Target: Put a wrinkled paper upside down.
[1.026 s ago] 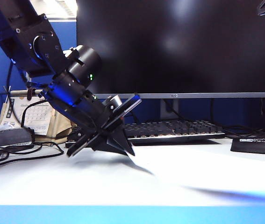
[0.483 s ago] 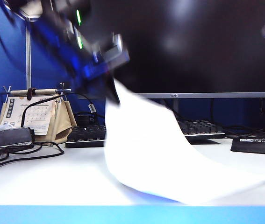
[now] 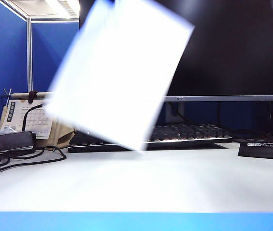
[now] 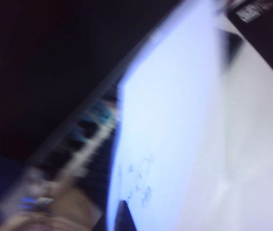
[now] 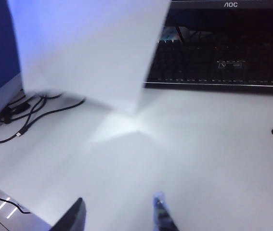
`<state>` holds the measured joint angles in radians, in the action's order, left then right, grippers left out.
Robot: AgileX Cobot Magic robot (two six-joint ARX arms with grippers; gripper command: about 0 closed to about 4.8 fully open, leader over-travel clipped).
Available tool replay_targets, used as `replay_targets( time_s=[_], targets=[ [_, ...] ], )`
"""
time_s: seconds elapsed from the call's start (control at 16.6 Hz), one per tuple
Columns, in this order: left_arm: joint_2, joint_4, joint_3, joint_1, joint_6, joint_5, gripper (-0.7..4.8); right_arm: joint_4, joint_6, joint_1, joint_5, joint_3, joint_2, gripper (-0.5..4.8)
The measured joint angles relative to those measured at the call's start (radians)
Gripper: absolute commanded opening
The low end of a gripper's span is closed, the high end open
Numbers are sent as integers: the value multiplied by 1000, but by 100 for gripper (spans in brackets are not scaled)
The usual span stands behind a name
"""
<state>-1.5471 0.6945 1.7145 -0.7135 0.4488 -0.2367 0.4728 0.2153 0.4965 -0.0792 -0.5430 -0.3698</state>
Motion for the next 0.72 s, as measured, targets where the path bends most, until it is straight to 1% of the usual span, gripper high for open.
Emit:
replay_targets(
  time_s=[0.06,0.12,0.18,0.24,0.3,0.36,0.48,0.54,0.66,0.72],
  targets=[
    [2,23,45,-49,17,-60,-4,0,0,0,0,0,-7,180],
    [3,36,63,-117,26,-121,-4,3,0,0,0,0,-9,180],
    [2,77,62,-197,22,-168,-4,6,0,0,0,0,-8,180],
    [-6,138,59,-272,-13,-183,-4,10,0,0,0,0,-8,180],
    [-27,188,58,-328,-72,-188,-4,12,0,0,-1,0,-8,180],
    [-53,201,38,-363,-135,-192,-4,11,0,0,0,0,-8,180],
    [-106,198,-59,-400,-196,-144,-4,10,0,0,-1,0,-8,180],
    [-139,175,-119,-402,-214,-110,-4,10,0,0,-1,0,-6,180],
    [-187,100,-223,-392,-234,-78,-4,16,0,0,-1,-22,-2,180],
    [-220,58,-257,-387,-246,-34,-4,14,0,0,-1,-33,-2,180]
  ],
)
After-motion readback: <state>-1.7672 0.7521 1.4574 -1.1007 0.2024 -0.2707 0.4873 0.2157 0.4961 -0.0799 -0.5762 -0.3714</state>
